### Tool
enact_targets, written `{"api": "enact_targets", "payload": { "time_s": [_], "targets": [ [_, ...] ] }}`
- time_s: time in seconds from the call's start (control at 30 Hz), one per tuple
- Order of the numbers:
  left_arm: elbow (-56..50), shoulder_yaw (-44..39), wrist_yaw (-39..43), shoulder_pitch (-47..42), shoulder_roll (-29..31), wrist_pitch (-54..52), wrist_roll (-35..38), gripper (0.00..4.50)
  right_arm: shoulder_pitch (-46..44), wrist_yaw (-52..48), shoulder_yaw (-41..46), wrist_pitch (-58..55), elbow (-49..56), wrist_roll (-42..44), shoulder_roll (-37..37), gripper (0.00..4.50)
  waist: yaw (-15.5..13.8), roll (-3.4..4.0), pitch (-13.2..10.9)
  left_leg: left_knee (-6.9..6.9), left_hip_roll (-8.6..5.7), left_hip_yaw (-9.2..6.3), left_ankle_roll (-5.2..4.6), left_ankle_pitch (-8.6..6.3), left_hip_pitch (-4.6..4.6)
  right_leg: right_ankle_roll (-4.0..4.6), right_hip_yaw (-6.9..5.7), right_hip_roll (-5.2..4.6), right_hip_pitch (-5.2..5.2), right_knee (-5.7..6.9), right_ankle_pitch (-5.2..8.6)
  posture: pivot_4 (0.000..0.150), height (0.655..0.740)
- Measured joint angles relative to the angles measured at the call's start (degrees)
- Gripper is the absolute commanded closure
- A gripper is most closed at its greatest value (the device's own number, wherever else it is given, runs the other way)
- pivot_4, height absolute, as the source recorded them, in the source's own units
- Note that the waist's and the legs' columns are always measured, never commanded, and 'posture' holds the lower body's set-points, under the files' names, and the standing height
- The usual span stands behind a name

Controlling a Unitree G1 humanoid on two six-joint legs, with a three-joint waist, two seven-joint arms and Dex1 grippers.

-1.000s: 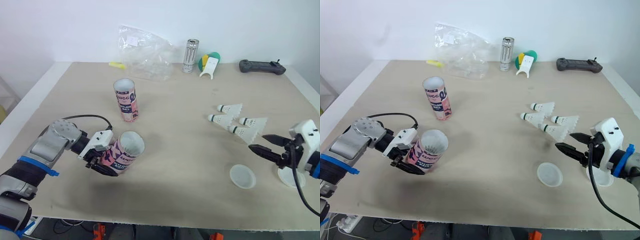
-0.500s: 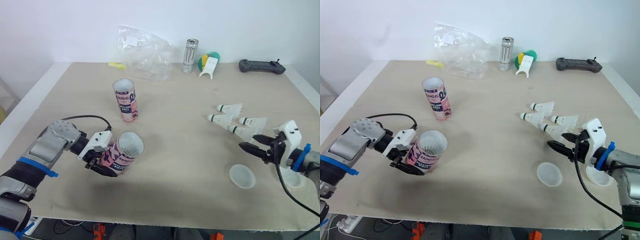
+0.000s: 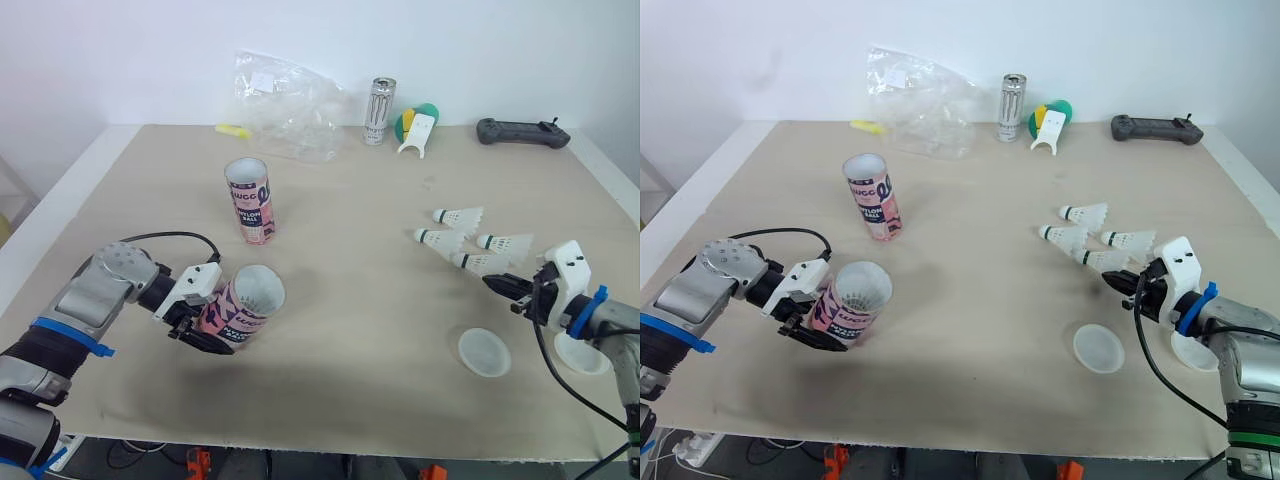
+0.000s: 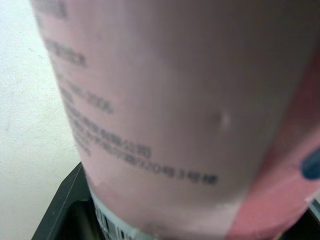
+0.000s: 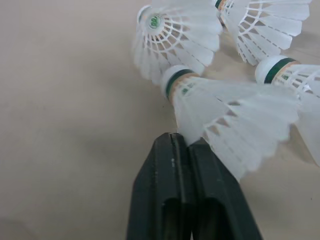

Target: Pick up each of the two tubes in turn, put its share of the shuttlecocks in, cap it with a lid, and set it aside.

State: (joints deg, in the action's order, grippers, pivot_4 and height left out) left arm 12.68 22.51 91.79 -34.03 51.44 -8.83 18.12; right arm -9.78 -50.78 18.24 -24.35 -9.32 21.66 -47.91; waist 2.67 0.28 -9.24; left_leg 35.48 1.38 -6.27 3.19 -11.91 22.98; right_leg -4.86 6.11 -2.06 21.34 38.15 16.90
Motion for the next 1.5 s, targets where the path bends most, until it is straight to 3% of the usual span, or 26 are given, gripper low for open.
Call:
{"api": "enact_targets", "payload": {
  "time_s": [0.33, 0.53, 0.6, 0.7, 0.77, 0.83, 1.0, 1.2, 1.37, 1.5],
  "targets": [
    [-0.05, 0.07, 0.05, -0.19, 0.05, -0.44, -0.16, 1.67, 9.83, -1.82, 8.11, -3.33, 11.35, 2.93, -4.42, 4.45, 0.00, 0.03, -0.01, 0.00, 0.00, 0.00, -0.02, -0.01, 0.00, -0.02, 0.02, 0.00, 0.00, 0.00, 0.03, 0.150, 0.7400],
    [0.48, -0.01, 0.16, -0.01, 0.26, 0.03, -0.21, 1.67, 9.55, -4.55, 10.89, -8.73, 29.42, 11.33, -7.24, 4.45, 0.03, 0.07, 0.01, -0.01, 0.12, 0.00, -0.02, -0.01, -0.08, 0.00, 0.02, 0.10, -0.03, 0.02, 0.01, 0.150, 0.7400],
    [0.74, -0.09, 0.32, 0.02, 0.20, 0.19, -0.17, 1.67, 6.54, -5.03, 8.89, -10.57, 35.71, 15.41, -7.30, 4.45, 0.06, 0.07, 0.01, 0.00, 0.12, 0.00, -0.02, -0.01, -0.09, 0.00, 0.02, 0.10, -0.04, 0.01, 0.01, 0.150, 0.7400],
    [1.26, 0.02, 0.46, -0.37, -0.07, 0.22, -0.17, 1.67, -4.19, -4.51, -2.18, -13.17, 46.70, 21.66, -6.65, 4.45, 0.17, 0.02, -0.02, -0.01, 0.17, 0.01, -0.02, -0.01, -0.11, 0.03, 0.02, 0.13, -0.04, 0.01, -0.02, 0.150, 0.7400],
    [1.27, 0.03, 0.44, -0.58, -0.36, 0.27, -0.02, 1.67, -9.88, -4.67, -9.81, -13.49, 49.47, 21.36, -6.30, 4.45, -0.11, -0.11, -0.09, 0.00, 0.18, -0.01, -0.01, -0.01, -0.07, 0.05, -0.02, 0.13, -0.02, 0.00, 0.00, 0.150, 0.7400],
    [1.47, 0.22, 0.73, -0.94, -0.38, 0.28, 0.07, 1.67, -17.04, -5.21, -17.67, -13.71, 49.02, 18.37, -5.11, 4.45, -0.12, -0.16, -0.12, 0.01, 0.15, 0.00, 0.00, 0.00, 0.00, 0.03, 0.02, 0.11, 0.02, -0.04, -0.01, 0.150, 0.7400],
    [2.00, 1.31, 0.84, -1.97, -0.36, 0.38, 0.13, 1.67, -30.58, -7.60, -27.45, -13.60, 45.15, 14.40, -0.91, 4.45, -0.25, -0.16, -0.13, -0.02, 0.16, -0.08, 0.00, 0.00, 0.01, 0.11, -0.10, 0.13, 0.05, 0.01, 0.03, 0.150, 0.7400],
    [2.47, 2.21, 0.84, -2.81, -0.39, 0.42, 0.31, 1.67, -36.97, -12.36, -38.40, -10.36, 37.94, 5.26, 2.06, 4.45, -0.38, -0.15, -0.13, 0.00, 0.16, -0.08, 0.00, 0.00, 0.01, 0.11, -0.11, 0.12, 0.05, 0.03, 0.03, 0.150, 0.7400],
    [2.85, 2.31, 0.84, -2.94, -0.35, 0.58, 0.32, 1.67, -40.71, -15.13, -41.84, -7.64, 33.66, 0.36, 4.69, 4.45, -0.29, -0.14, -0.12, 0.01, 0.16, -0.09, 0.02, 0.02, 0.00, 0.12, -0.13, 0.13, 0.07, 0.11, 0.01, 0.150, 0.7400],
    [2.90, 2.32, 0.85, -2.90, -0.39, 1.23, 0.35, 1.67, -43.21, -17.12, -42.27, -7.61, 32.60, 0.61, 7.27, 3.14, -0.34, -0.14, -0.12, 0.01, 0.16, -0.12, 0.03, 0.03, 0.00, 0.14, -0.15, 0.13, 0.05, 0.10, 0.00, 0.150, 0.7400]
  ]
}}
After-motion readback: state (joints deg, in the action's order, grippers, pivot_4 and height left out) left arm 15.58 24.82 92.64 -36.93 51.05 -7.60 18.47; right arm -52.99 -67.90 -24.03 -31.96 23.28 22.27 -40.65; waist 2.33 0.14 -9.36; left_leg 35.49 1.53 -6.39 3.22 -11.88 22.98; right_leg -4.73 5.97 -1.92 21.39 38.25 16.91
